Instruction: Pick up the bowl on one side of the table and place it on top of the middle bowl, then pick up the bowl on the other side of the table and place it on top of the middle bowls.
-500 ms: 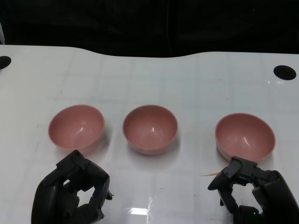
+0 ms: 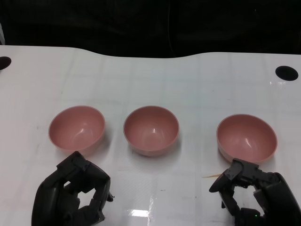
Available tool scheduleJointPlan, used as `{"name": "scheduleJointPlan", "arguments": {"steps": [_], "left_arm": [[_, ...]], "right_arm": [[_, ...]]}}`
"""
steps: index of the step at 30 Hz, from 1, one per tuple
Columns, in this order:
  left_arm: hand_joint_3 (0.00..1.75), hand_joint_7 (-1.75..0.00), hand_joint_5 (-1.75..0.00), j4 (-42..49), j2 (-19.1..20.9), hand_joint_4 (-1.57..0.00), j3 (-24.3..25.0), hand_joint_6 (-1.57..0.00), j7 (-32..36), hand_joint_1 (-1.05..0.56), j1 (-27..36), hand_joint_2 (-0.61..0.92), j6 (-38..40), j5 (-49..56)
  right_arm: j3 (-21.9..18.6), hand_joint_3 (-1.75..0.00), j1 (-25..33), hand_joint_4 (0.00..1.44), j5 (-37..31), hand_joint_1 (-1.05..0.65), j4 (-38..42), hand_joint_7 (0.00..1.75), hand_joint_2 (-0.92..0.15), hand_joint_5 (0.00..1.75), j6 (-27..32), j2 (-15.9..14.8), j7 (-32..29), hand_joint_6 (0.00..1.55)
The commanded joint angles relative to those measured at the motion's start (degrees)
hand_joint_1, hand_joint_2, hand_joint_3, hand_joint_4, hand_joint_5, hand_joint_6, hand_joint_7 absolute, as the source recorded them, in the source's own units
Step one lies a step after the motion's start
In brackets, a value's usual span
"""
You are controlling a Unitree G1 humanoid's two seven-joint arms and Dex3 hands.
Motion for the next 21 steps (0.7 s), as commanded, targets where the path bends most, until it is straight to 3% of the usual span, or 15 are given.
{"name": "scheduleJointPlan", "arguments": {"steps": [1, 6, 12, 15, 21], "left_arm": [[0.96, -1.42, -1.68, -0.45, 0.38, -0.76, 0.26, -0.75, 0.15, -0.16, 0.29, 0.59, -0.20, 0.15], [0.96, -1.43, -1.69, -0.48, 0.23, -0.75, 0.19, -0.74, 0.36, -0.17, 0.33, 0.59, -0.14, 0.37], [0.95, -1.43, -1.69, -0.04, 0.28, -0.74, 0.21, -0.73, -0.11, -0.16, 0.16, 0.61, -0.84, 0.26], [0.94, -1.42, -1.69, -0.23, 0.32, -0.75, 0.18, -0.73, -0.11, -0.16, 0.27, 0.61, -0.60, 0.19], [0.89, -1.41, -1.68, -0.56, 0.17, -0.76, 0.14, -0.74, 0.26, -0.17, 0.43, 0.64, -0.35, 0.51]], "right_arm": [[-0.13, -0.92, 0.10, 0.84, 0.28, -0.18, -0.95, 1.18, -0.63, 1.56, 0.52, -0.29, -0.25, 0.80], [-0.25, -0.60, -0.36, 0.72, 1.94, -0.18, -1.31, 0.92, -0.76, 1.32, 1.71, -0.55, 0.72, 0.77], [-1.21, -0.54, -0.58, 0.52, -0.82, -0.23, -5.56, 0.60, -0.71, 1.10, 8.86, -3.16, 0.47, 0.61], [-1.75, -0.18, -0.76, 0.52, -3.40, -0.28, -6.62, 0.27, -0.86, 0.94, 10.34, -4.14, -0.87, 0.63], [-2.17, -0.03, -1.81, 0.35, -5.80, -0.35, -6.32, 0.06, -0.91, 0.70, 9.85, -5.44, -2.23, 0.54]]}}
